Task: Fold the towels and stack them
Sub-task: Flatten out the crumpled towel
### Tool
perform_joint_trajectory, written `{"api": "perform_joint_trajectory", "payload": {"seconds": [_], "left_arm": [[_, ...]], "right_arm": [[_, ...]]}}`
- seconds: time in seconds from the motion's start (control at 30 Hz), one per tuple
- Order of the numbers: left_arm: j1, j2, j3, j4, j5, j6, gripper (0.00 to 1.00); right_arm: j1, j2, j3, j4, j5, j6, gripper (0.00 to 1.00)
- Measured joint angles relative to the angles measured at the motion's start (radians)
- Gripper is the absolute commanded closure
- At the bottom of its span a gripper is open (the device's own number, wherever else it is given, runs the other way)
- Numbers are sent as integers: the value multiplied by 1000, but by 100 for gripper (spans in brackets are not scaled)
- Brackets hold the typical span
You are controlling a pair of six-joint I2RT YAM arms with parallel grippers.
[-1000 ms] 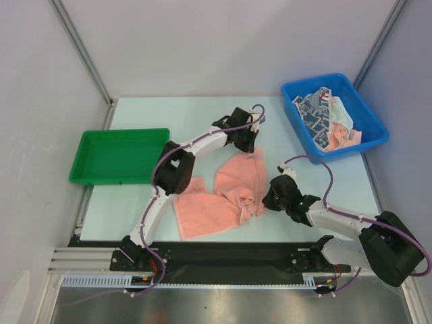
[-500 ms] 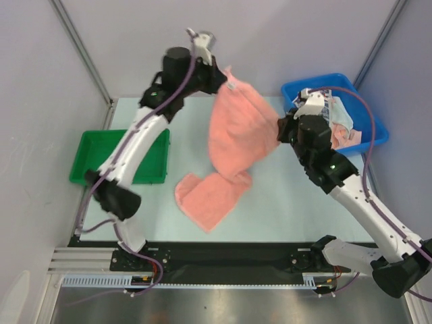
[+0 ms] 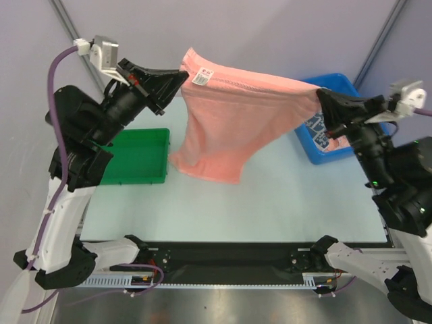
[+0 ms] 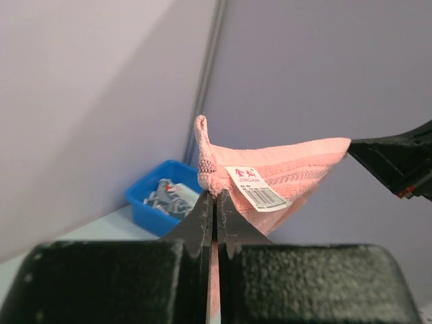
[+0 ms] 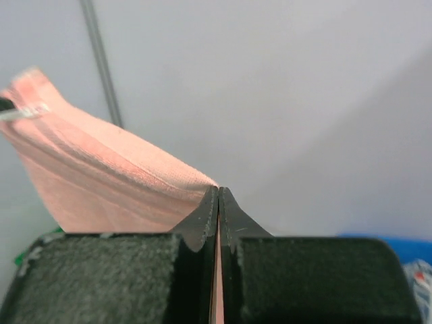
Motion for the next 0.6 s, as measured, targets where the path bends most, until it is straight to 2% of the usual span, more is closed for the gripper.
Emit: {"api": "perform_joint_trajectory", "payload": {"seconds": [0.17, 0.4, 0.6], "left_arm": [[-27, -55, -20, 40, 57, -56, 99], [-34, -64, -21, 86, 71, -113, 100], [-46, -45, -20, 73, -19, -115, 100]], "right_arm": [[3, -35, 67, 22, -115, -2, 100], [2, 1, 106, 21, -169, -20, 100], [0, 57, 138, 35, -126, -98, 100]]}}
